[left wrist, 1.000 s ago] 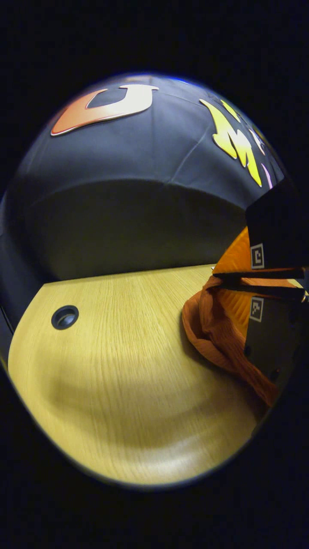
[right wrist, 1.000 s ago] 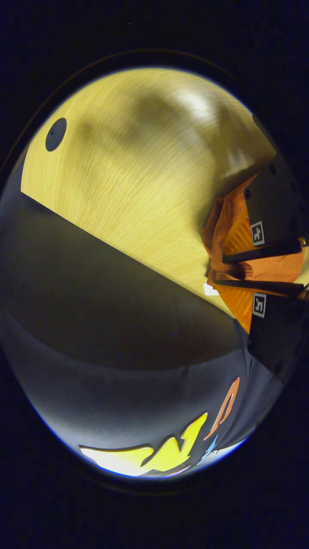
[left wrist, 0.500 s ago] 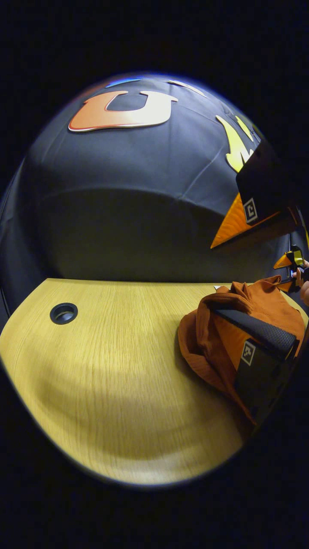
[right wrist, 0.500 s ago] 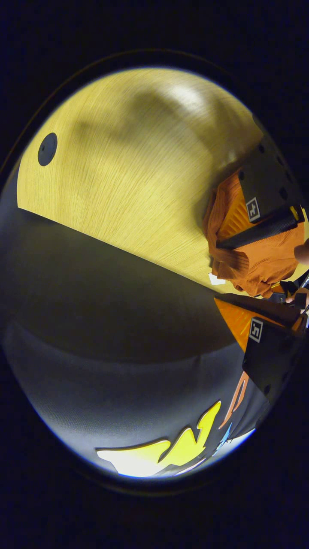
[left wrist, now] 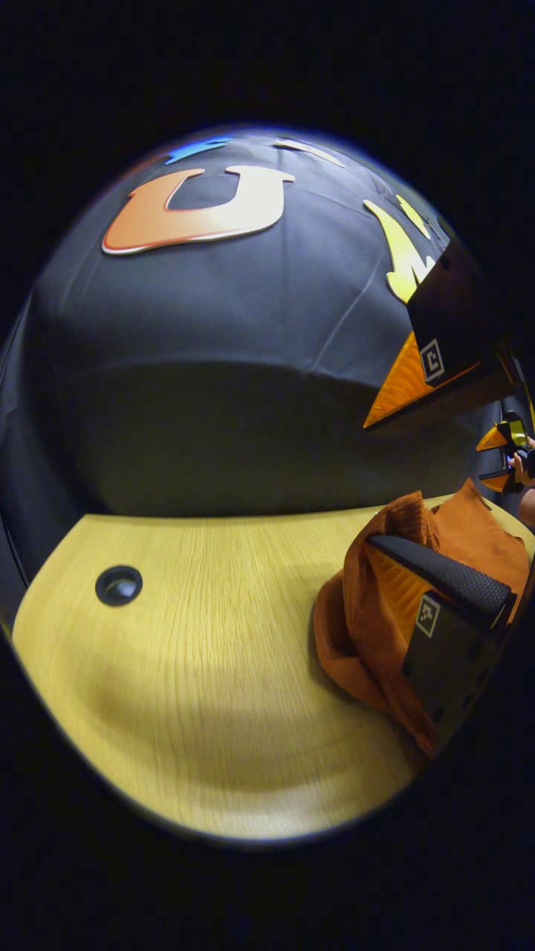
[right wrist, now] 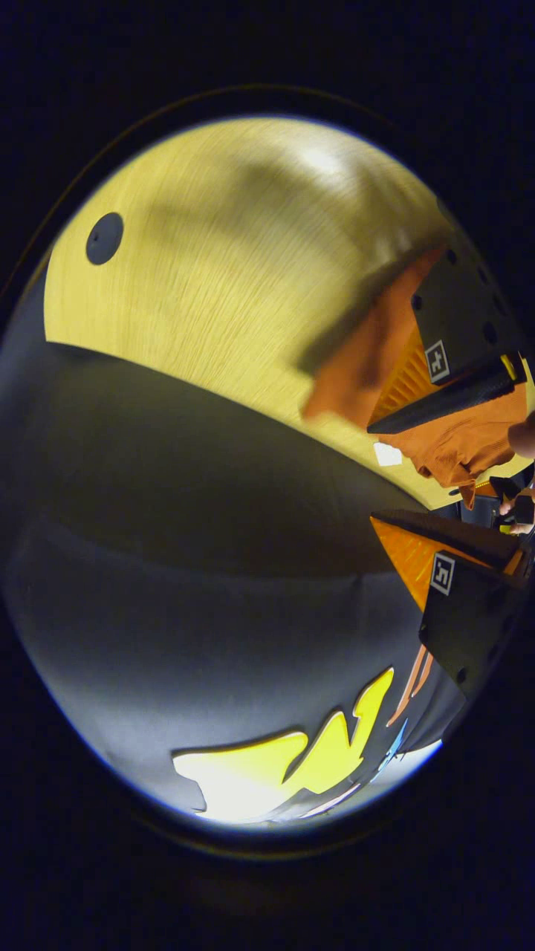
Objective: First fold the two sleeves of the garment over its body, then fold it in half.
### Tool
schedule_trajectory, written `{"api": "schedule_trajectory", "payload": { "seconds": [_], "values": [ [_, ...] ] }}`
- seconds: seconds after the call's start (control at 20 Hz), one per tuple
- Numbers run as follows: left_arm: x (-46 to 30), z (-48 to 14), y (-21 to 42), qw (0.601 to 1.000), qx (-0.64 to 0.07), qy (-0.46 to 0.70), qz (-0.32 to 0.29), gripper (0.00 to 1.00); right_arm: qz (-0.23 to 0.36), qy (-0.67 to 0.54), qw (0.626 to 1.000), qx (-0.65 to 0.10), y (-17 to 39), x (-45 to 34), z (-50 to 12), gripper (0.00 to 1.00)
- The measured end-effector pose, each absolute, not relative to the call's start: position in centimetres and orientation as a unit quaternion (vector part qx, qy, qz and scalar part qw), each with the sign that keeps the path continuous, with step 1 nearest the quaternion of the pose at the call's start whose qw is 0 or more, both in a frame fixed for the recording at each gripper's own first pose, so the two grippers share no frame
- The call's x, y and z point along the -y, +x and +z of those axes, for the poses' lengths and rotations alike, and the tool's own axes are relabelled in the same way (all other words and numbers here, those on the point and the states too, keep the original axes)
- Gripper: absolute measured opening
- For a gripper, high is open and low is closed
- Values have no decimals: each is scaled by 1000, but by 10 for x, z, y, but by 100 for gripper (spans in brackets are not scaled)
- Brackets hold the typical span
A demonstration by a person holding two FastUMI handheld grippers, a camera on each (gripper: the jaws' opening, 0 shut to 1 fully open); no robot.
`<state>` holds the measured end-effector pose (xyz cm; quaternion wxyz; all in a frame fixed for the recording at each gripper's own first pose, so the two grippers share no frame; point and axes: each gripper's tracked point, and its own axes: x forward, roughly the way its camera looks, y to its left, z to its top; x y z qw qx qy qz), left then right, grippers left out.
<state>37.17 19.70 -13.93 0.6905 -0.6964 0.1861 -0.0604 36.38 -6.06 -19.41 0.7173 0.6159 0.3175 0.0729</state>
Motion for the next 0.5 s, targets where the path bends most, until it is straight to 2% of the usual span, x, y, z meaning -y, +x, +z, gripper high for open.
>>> {"api": "schedule_trajectory", "payload": {
  "seconds": [0.05,0.1,0.15,0.25,0.3,0.4,0.45,0.5],
  "values": [
    [-199,-124,372,699,-172,-691,-72,88,78,604,727,-318,363,57,-185,63],
    [-202,-109,372,711,-160,-680,-80,100,84,587,738,-324,361,53,-178,77],
    [-204,-97,372,726,-150,-666,-86,88,88,560,754,-333,355,50,-172,77],
    [-207,-73,364,759,-140,-628,-101,88,96,504,787,-343,340,51,-158,77],
    [-207,-66,356,775,-142,-607,-105,89,99,473,805,-345,332,51,-147,70],
    [-211,-49,337,817,-136,-550,-109,91,97,396,852,-329,320,61,-124,97],
    [-212,-45,326,844,-138,-508,-104,90,95,362,871,-317,311,65,-109,92],
    [-211,-43,314,871,-142,-460,-98,91,93,335,885,-309,304,68,-95,97]
  ]
}}
